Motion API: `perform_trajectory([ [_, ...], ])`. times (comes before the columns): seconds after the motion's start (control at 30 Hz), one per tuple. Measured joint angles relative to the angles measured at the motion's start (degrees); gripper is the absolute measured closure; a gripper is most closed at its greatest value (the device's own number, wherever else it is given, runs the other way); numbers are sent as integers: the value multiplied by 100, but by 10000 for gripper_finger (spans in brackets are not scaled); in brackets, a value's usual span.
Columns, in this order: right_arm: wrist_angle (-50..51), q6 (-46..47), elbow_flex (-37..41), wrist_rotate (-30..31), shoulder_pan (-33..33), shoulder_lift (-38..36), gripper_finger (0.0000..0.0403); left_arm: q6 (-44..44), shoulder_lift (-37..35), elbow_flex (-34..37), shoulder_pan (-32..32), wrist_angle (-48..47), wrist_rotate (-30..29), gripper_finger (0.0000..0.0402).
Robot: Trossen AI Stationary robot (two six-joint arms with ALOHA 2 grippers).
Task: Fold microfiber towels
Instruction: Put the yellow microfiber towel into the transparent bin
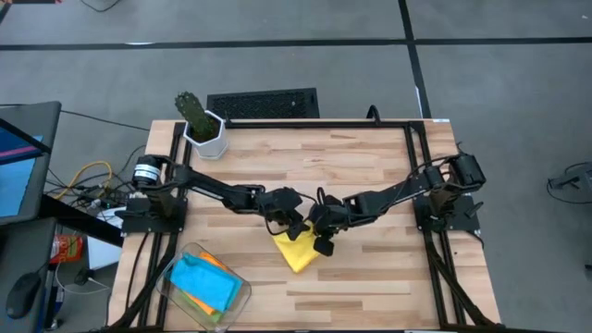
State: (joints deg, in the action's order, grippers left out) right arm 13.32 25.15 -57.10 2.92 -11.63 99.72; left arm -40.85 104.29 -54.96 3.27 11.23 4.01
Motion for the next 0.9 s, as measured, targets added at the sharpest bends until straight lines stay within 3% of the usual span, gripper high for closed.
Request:
perform_trajectory([
  [0.13, 18, -33, -3, 0, 10, -4, 387, 177, -2, 0, 18, -114, 3, 141],
  [0.3, 341, -134, -4, 7, 10, -7, 387, 265, -151, 0, -91, -223, 658, 141],
  [0.5, 265, -175, -4, 16, 25, -10, 387, 467, -331, -1, -27, -276, 976, 141],
  [0.7, 138, -176, -4, 15, 38, -11, 387, 633, -53, -7, 86, -237, 331, 141],
  [0.9, 108, -177, -4, -61, 36, -11, 387, 718, 315, -4, 85, -23, 532, 141],
])
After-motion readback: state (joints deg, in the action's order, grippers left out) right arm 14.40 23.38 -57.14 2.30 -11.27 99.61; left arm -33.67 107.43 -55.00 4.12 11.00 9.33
